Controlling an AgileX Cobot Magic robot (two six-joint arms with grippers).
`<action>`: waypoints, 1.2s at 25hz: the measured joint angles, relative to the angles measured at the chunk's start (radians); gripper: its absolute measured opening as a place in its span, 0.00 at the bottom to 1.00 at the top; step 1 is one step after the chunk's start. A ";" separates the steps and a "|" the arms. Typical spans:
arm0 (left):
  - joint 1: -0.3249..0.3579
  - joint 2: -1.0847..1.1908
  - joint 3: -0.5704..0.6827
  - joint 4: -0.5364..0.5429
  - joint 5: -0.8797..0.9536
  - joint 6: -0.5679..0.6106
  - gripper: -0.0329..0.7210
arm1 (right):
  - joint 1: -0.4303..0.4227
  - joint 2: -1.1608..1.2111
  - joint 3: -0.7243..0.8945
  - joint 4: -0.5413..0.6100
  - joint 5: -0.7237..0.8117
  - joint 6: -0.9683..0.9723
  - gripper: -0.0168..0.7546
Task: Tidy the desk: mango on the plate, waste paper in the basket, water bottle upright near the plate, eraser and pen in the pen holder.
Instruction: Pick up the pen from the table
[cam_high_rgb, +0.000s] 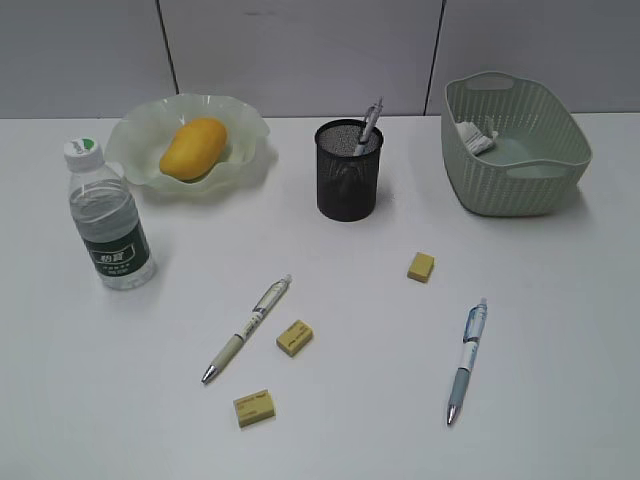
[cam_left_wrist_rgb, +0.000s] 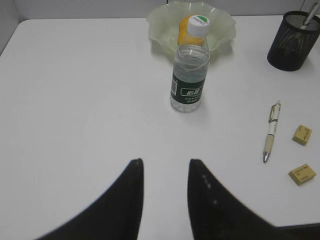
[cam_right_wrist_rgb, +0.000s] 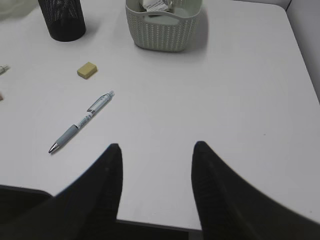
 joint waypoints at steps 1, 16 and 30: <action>0.000 0.000 0.000 -0.001 -0.001 0.000 0.36 | 0.000 -0.004 0.001 -0.002 0.001 0.000 0.50; 0.001 0.000 0.000 -0.005 -0.001 0.000 0.36 | 0.000 -0.008 0.003 0.000 0.001 0.010 0.50; 0.001 0.000 0.000 -0.005 -0.001 0.000 0.36 | 0.000 -0.008 0.003 0.001 0.001 0.014 0.88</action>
